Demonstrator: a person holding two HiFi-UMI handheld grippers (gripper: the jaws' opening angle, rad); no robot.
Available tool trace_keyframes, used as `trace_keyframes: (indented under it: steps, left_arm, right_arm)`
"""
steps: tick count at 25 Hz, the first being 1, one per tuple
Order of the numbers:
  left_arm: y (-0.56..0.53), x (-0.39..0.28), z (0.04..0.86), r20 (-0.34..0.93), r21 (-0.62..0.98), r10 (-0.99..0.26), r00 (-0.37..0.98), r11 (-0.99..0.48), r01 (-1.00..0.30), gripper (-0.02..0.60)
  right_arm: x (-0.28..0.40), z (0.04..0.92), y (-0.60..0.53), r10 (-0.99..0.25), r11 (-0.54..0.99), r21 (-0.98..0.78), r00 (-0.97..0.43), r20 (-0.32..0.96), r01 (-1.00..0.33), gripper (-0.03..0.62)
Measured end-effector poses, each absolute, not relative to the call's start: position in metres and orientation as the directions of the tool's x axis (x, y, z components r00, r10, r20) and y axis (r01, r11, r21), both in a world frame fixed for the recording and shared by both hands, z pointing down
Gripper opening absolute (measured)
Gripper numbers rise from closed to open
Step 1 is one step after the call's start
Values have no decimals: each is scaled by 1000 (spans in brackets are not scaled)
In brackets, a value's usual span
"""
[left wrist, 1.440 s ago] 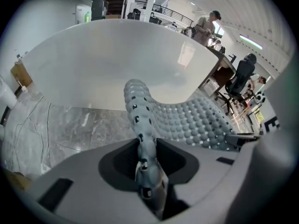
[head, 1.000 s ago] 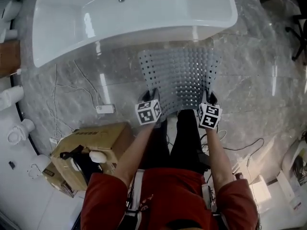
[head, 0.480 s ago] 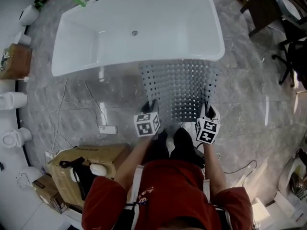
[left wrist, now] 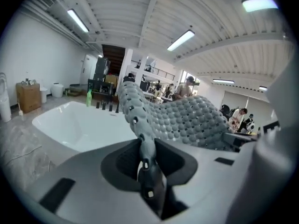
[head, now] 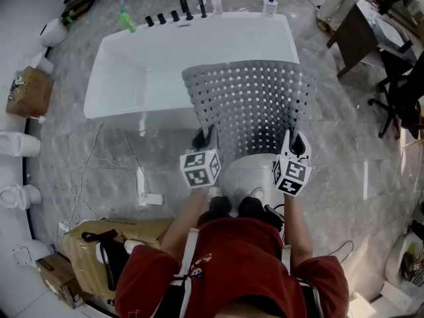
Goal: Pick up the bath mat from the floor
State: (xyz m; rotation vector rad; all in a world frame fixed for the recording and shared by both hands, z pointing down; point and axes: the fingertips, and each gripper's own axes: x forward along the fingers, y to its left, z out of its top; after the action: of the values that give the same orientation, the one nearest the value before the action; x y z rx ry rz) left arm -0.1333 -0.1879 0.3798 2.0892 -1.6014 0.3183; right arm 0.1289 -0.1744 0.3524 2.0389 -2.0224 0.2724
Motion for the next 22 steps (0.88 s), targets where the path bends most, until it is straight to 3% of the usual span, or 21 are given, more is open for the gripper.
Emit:
trace_keyframes:
  steps: [10,22]
  left_arm:
    - [-212,-131,222,125,68,-961,247,-240,-968,86]
    - [-178,-132,104,-257,-50,-945,203,-197,-979,86]
  right_arm:
    - [124,206,-198,-999,-30,58,29,-28,-998,67]
    - [114,83,-154,-923,-51,65,22,-383,-997,67]
